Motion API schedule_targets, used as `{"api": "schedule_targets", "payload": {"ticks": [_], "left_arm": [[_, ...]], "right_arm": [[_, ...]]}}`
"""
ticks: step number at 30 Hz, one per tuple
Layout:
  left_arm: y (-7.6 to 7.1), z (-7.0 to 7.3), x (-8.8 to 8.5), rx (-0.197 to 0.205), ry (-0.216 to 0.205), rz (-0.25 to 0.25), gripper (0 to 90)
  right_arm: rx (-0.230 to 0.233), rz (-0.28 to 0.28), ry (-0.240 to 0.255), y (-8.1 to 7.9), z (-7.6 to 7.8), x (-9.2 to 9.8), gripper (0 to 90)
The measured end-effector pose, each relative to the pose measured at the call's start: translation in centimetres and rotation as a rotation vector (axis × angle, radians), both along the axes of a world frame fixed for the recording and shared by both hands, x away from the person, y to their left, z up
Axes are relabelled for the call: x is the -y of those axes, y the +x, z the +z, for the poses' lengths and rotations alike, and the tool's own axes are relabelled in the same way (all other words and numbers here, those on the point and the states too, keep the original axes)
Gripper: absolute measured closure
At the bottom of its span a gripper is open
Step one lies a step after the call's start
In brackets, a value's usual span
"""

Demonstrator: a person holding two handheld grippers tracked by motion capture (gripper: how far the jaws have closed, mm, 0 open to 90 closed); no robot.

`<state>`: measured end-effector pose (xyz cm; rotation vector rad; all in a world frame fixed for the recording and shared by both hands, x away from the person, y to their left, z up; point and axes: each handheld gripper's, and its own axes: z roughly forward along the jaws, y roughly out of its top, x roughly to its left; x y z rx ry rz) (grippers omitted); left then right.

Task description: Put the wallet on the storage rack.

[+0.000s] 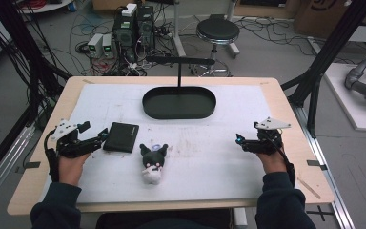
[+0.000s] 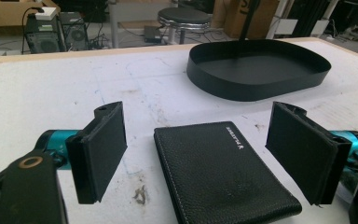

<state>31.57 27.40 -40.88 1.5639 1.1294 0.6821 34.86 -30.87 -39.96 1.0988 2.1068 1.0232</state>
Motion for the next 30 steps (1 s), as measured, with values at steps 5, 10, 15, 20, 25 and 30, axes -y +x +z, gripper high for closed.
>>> {"api": "schedule_targets", "payload": {"ticks": [5,10,15,20,25,30], "left_arm": [[-0.1,-0.2,-0.1,-0.013,-0.010,0.015,19.9],[0.2,-0.3,0.0,-0.024,-0.002,0.015,21.3],[0.4,-0.6,0.1,-0.056,0.002,0.046,23.8],[1.6,-1.3,0.4,-0.104,0.002,0.020,23.9],[2.1,-2.0,0.7,-0.171,0.006,0.003,25.4],[2.7,-2.8,0.9,-0.262,0.021,-0.008,33.1]], "right_arm": [[0.005,-0.002,0.017,0.0,0.1,0.0,16.1],[0.001,-0.004,0.034,0.1,0.0,0.2,16.1],[0.004,-0.005,0.031,-0.4,0.0,0.4,16.1],[0.009,-0.006,0.018,-0.7,0.0,0.6,16.1],[-0.002,-0.006,0.015,-0.8,-0.1,0.3,16.1],[0.000,-0.006,0.015,-0.9,-0.1,0.3,16.2]]}}
